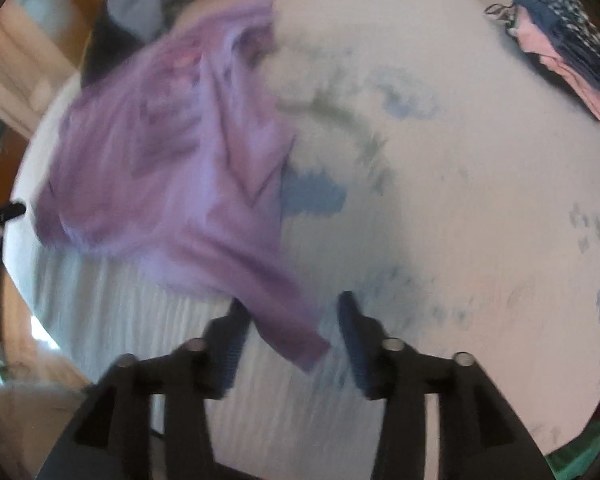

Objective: Fold clothes

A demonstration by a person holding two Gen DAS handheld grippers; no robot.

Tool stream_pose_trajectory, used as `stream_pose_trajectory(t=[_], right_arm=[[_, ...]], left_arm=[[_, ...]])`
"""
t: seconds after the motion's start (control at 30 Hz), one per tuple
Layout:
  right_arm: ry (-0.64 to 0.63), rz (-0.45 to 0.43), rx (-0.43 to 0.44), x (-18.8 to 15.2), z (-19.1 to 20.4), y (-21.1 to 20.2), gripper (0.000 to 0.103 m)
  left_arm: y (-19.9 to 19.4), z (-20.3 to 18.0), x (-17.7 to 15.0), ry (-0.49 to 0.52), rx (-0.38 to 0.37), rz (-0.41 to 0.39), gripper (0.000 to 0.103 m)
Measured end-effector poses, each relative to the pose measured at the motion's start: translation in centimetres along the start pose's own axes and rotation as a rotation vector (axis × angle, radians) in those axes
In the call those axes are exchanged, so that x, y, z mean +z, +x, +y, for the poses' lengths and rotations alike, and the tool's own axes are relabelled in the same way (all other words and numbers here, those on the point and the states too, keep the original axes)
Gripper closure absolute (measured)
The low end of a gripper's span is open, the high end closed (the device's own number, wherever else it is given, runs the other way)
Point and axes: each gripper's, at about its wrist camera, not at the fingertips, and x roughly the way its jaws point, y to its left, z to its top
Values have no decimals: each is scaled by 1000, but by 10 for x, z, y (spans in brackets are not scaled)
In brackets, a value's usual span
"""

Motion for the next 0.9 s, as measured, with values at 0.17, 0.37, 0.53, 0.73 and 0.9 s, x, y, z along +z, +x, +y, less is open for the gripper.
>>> stream_pose_trajectory(t=[0.17,0.37,0.53,0.73,0.9], right_arm=[[91,-191,48,52,-11,-35,40],[177,-287,41,120,-15,-32,33],[174,-166,71,184,-4,50,37],[20,-75,-61,219,25,110,41],[-150,-98,-106,225,34,119,40]], left_arm=[[8,26,51,-47,68,-53,31],[66,61,111,-102,179,-45,31],[107,75,134,-82,239,-15,30],[133,83,142,-86,220,20,30],[136,81,133,-129,202,37,31]])
